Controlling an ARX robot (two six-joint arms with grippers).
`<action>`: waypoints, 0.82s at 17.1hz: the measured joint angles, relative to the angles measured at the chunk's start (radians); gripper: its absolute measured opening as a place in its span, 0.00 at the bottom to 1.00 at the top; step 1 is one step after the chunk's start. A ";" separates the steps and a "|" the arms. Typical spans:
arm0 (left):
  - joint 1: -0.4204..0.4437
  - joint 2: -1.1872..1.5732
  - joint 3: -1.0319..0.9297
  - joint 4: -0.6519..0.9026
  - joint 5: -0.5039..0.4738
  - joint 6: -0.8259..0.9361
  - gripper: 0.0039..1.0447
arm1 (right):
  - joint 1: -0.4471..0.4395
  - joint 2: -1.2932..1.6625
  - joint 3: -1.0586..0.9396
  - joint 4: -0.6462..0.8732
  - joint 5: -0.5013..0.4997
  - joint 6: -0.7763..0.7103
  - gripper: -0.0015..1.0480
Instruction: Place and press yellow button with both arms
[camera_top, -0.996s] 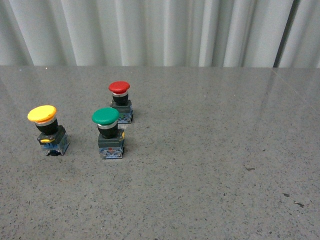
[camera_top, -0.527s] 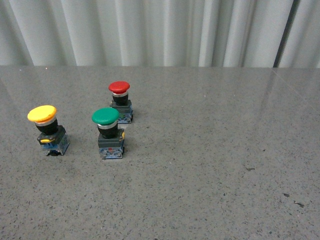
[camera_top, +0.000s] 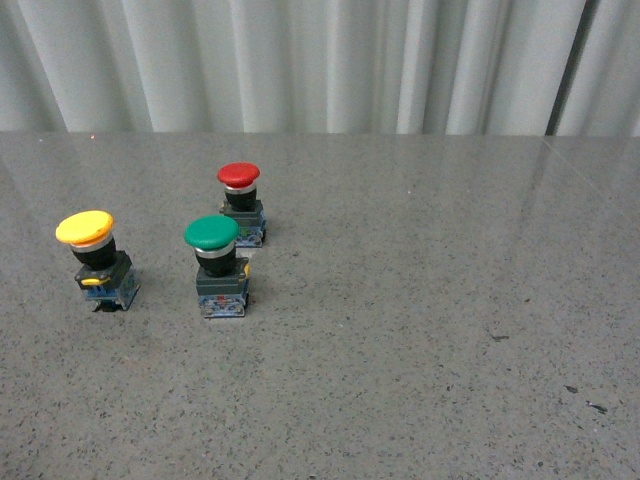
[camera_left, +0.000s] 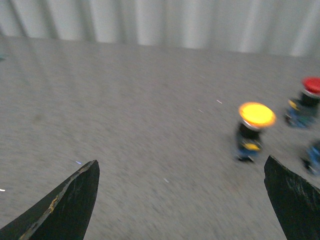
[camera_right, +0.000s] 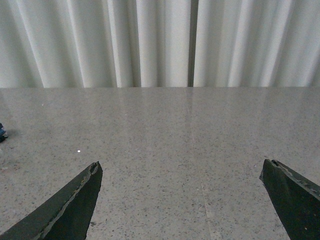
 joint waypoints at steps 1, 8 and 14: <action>0.041 0.137 0.063 0.111 -0.064 0.001 0.94 | 0.000 0.000 0.000 0.001 0.000 0.000 0.94; 0.072 0.982 0.578 0.214 0.302 -0.014 0.94 | 0.000 0.000 0.000 0.000 0.001 0.000 0.94; 0.029 1.122 0.579 0.226 0.341 -0.065 0.94 | 0.000 0.000 0.000 0.000 0.000 0.000 0.94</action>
